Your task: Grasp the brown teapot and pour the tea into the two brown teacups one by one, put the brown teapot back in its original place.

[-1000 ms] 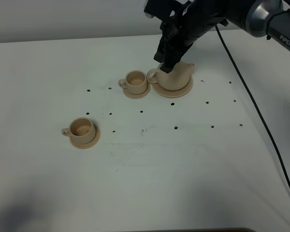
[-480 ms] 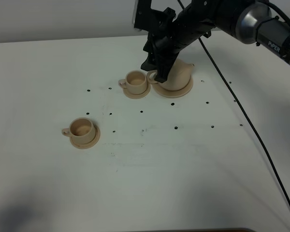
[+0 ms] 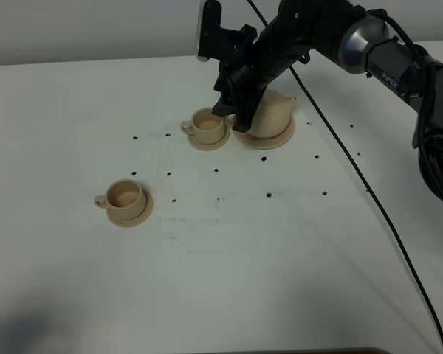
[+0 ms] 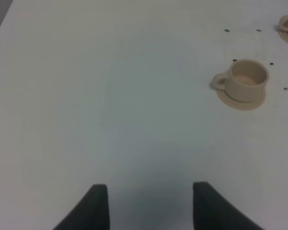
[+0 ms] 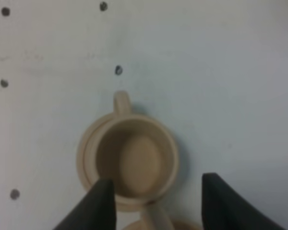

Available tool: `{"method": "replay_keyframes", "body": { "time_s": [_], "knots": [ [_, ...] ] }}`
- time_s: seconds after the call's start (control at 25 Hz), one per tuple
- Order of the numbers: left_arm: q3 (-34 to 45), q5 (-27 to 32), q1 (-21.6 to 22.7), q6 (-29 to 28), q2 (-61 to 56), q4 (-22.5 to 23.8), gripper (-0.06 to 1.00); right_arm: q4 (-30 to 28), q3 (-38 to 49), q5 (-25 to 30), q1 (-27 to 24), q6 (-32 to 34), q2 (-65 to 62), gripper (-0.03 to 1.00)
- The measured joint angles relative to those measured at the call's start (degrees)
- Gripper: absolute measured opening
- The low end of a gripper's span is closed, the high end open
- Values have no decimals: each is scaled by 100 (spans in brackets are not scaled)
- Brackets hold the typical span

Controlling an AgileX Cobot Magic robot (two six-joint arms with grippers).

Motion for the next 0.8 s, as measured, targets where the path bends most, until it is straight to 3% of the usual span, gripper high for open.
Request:
{"method": "replay_keyframes", "body": {
  "time_s": [0.2,0.8],
  "knots": [
    [0,0,0,0,0,0,43,-252,-8,247,0,199,26,40],
    [0,0,0,16,0,5,43,-480,-18,-107,0,199,150,40]
  ]
}}
